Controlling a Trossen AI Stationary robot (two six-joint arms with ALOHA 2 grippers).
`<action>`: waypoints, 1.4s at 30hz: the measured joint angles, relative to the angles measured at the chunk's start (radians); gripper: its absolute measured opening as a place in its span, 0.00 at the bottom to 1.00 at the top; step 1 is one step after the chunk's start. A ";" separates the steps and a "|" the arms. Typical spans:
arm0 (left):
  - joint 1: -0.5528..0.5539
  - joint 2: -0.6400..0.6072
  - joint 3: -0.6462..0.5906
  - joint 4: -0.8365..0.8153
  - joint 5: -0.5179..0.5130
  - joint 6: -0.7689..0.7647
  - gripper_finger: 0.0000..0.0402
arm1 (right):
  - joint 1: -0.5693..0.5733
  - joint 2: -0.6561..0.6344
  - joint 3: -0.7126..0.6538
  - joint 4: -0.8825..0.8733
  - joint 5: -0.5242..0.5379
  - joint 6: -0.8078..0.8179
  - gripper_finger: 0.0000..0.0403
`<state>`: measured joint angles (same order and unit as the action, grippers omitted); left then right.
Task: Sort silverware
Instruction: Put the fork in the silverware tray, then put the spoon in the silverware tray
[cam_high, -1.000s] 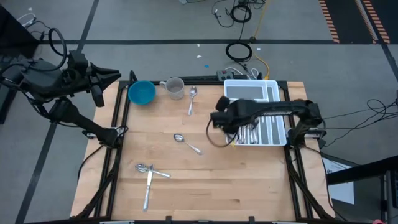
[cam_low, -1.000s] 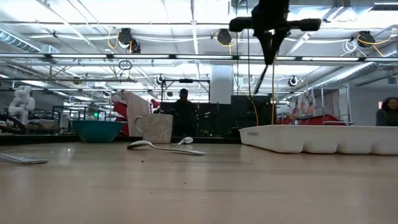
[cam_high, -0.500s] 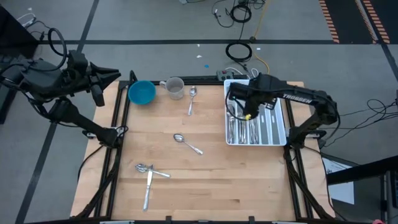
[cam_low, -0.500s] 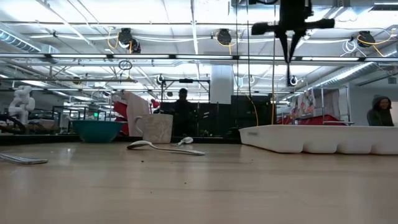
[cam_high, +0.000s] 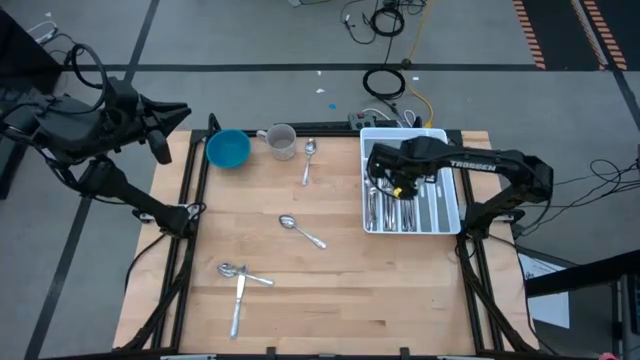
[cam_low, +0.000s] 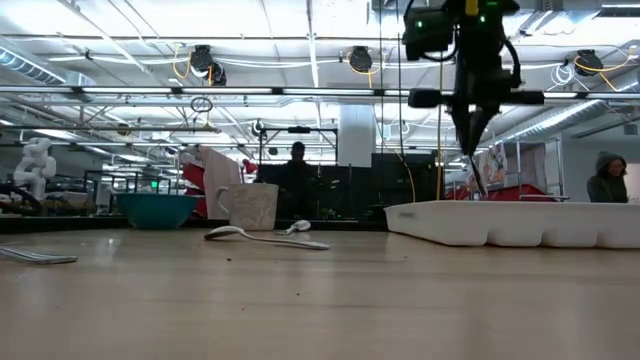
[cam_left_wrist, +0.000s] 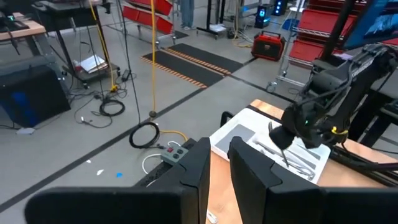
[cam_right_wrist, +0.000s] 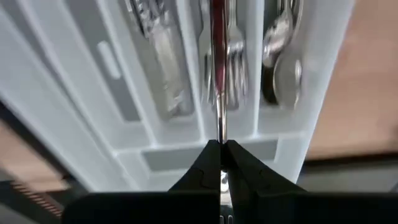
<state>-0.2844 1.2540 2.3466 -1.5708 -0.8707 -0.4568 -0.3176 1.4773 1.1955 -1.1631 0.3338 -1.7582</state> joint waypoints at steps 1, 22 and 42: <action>0.000 0.000 0.000 0.000 -0.002 0.000 0.16 | 0.000 0.000 -0.025 0.029 -0.003 -0.021 0.00; 0.002 0.000 0.000 0.000 -0.084 0.028 0.16 | 0.018 0.008 -0.279 0.299 -0.276 -0.072 0.00; 0.003 0.017 -0.024 0.000 0.045 0.106 0.16 | -0.003 0.005 -0.267 0.386 -0.305 0.238 0.32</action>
<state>-0.2817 1.2710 2.3229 -1.5707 -0.8254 -0.3512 -0.3202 1.4820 0.9284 -0.7770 0.0292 -1.5199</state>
